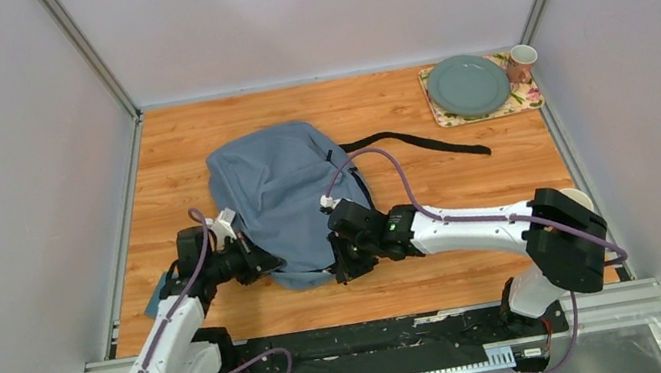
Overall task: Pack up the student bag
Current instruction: Zip the student bag at the center of the board.
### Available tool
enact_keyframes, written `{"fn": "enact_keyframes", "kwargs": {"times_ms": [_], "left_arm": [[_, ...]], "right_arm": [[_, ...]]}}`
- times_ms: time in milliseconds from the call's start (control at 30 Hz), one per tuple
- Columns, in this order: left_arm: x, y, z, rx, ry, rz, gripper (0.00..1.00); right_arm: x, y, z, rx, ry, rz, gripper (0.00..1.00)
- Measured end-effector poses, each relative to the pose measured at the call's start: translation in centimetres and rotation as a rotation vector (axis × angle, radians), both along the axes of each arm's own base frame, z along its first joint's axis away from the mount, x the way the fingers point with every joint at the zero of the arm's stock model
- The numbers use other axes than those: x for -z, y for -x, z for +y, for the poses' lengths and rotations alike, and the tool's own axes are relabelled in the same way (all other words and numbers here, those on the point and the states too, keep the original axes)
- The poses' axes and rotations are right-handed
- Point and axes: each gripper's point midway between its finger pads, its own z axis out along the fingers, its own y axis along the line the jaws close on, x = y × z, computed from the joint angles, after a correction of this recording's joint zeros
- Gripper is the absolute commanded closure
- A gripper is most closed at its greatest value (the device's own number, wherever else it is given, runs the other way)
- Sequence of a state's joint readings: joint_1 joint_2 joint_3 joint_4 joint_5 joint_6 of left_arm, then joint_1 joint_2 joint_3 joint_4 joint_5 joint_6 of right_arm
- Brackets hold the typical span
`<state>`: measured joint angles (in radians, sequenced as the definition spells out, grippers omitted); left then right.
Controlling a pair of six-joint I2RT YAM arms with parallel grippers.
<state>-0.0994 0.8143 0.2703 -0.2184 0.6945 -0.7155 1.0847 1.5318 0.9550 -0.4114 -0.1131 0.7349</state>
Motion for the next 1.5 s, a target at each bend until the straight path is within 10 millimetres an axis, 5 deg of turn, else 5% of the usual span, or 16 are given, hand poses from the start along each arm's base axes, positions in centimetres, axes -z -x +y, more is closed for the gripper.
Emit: {"fn": "enact_keyframes", "kwargs": {"times_ms": [233, 333, 367, 500, 833, 1133, 1500], "left_arm": [[-1.7, -1.2, 2.0, 0.019, 0.057, 0.003, 1.0], [-2.4, -1.7, 2.7, -0.014, 0.117, 0.008, 0.79], [-2.6, -1.8, 2.8, -0.015, 0.128, 0.006, 0.58], [-3.6, -2.1, 2.7, -0.019, 0.163, -0.022, 0.26], [-6.3, -1.2, 3.2, -0.093, 0.098, -0.181, 0.23], [-3.9, 0.9, 3.1, -0.122, 0.036, -0.054, 0.23], [-1.4, 4.0, -0.1, -0.04, 0.074, 0.042, 0.21]], "right_arm": [[0.0, -0.7, 0.1, 0.014, 0.026, -0.021, 1.0], [0.5, -1.2, -0.3, 0.03, 0.055, -0.037, 1.0], [0.7, -1.2, -0.4, 0.032, 0.062, -0.039, 1.0], [1.5, -1.0, -0.7, 0.031, 0.078, -0.027, 1.0], [0.8, -0.6, -0.5, 0.024, 0.038, -0.017, 1.0], [0.5, -0.6, -0.5, 0.024, 0.04, -0.012, 1.0], [-0.6, -1.0, 0.1, 0.026, 0.02, -0.019, 1.0]]}}
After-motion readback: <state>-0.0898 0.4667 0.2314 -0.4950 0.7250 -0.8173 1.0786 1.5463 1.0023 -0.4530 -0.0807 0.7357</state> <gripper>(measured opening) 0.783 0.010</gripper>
